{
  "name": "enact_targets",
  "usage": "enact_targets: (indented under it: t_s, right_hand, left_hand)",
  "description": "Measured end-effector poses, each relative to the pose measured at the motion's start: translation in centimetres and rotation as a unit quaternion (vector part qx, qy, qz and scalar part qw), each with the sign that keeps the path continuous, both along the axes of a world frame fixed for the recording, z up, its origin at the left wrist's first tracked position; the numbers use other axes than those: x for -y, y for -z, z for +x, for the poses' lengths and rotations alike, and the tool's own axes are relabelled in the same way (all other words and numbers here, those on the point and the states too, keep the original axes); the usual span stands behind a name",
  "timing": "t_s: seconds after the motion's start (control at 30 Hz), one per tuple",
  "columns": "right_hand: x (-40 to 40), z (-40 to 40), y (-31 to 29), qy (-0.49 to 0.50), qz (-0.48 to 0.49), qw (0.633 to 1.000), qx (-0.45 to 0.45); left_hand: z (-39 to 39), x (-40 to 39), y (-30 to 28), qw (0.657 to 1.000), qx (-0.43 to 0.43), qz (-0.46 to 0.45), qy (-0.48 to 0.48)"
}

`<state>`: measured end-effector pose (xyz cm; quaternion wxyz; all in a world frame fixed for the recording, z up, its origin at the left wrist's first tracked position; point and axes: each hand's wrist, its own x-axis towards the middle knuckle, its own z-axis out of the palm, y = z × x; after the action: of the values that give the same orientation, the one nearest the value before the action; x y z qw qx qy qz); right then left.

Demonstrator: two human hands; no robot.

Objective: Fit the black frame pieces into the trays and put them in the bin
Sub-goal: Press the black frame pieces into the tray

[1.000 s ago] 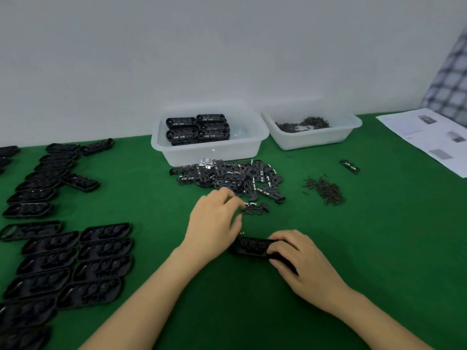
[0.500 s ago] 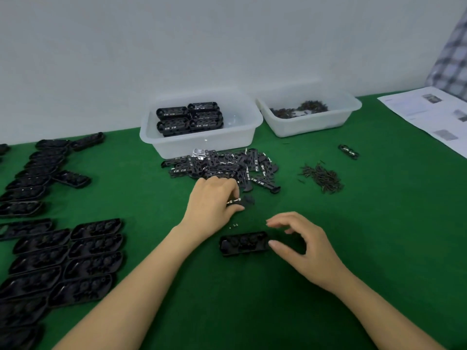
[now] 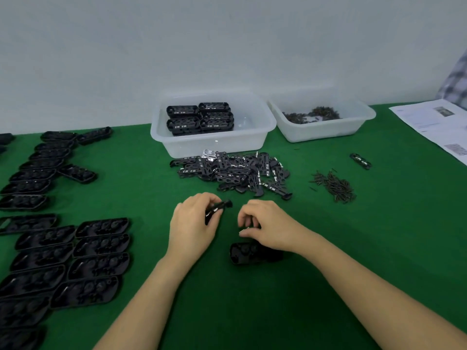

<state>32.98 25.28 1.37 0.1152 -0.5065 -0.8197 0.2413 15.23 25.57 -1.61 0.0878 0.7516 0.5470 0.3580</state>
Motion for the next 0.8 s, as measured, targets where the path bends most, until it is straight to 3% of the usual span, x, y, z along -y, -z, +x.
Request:
enact_targets:
  t_s: [0.17,0.27,0.37,0.47,0.57,0.8]
  right_hand:
    - [0.0,0.0,0.2,-0.008,-0.018,1.000,0.000]
    - [-0.1,0.7,-0.6,0.010,-0.042,0.996,-0.077]
    - [-1.7,3.6,-2.1,0.122,-0.020,0.973,-0.193]
    - [-4.9,8.7,-3.1,0.295,0.042,0.920,-0.255]
    - [-8.4,13.9,-3.1,0.432,0.084,0.874,-0.208]
    - [-13.8,17.0,-0.7,0.457,0.078,0.886,0.004]
  left_hand:
    - [-0.1,-0.1,0.0,1.000,-0.013,-0.008,0.016]
    - [-0.2,-0.2,0.0,1.000,-0.006,-0.011,0.017]
    - [-0.1,-0.1,-0.2,1.000,-0.001,-0.011,0.018]
    - [-0.1,-0.1,0.0,1.000,0.007,-0.007,0.011]
    - [-0.2,-0.4,0.1,0.999,0.037,-0.008,0.000]
    - [-0.1,-0.5,0.5,0.993,0.115,-0.017,0.006]
